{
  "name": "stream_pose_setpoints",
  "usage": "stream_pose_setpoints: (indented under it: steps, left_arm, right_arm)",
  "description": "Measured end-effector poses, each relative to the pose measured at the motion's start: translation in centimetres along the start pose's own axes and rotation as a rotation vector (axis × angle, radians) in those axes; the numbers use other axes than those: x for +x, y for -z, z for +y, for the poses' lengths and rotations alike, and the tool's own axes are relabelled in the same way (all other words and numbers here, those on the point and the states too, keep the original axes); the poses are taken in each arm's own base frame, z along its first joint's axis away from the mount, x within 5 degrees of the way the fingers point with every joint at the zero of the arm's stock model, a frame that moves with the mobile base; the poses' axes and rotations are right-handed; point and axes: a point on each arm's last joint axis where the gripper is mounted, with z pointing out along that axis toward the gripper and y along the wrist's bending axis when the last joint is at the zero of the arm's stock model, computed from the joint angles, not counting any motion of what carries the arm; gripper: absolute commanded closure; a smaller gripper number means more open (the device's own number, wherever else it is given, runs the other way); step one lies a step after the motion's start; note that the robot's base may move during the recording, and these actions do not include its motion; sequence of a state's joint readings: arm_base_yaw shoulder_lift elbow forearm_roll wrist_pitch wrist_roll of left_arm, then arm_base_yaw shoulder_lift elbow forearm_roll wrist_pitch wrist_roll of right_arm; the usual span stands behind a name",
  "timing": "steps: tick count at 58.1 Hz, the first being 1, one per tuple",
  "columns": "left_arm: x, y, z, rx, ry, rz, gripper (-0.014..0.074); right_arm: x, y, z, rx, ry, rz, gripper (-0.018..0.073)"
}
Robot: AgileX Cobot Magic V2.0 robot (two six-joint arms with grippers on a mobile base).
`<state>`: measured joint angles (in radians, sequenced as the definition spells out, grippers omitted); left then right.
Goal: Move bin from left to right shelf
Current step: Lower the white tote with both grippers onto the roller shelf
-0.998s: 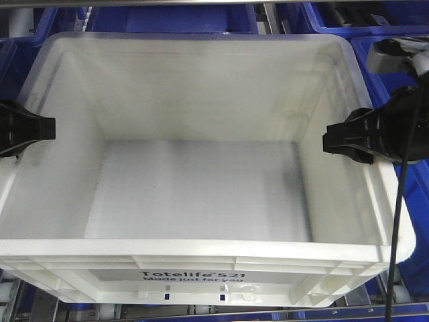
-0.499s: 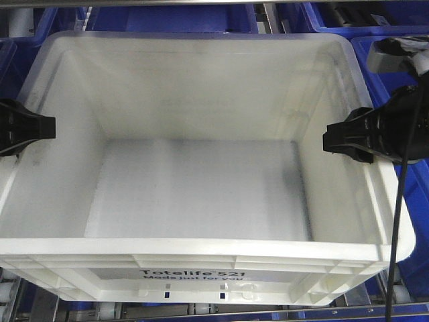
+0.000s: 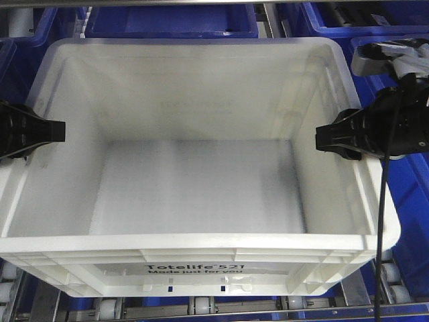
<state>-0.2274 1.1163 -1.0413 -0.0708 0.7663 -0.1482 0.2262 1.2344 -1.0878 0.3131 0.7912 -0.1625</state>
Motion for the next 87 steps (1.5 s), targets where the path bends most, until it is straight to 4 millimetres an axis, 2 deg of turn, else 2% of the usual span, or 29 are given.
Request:
stream_pose_setpoints:
  steps: [50,87]
  left_arm:
    - [-0.3,-6.2,0.5,-0.038,-0.014,0.086,0.0603]
    - [-0.6,-6.6,0.5,-0.034,-0.014,0.057,0.0603]
  right_arm:
    - [-0.9,-5.3,-1.6,0.048,0.048,0.0,0.0564]
    - [-1.2,-5.6,-1.9,0.062,0.052,-0.032,0.0564]
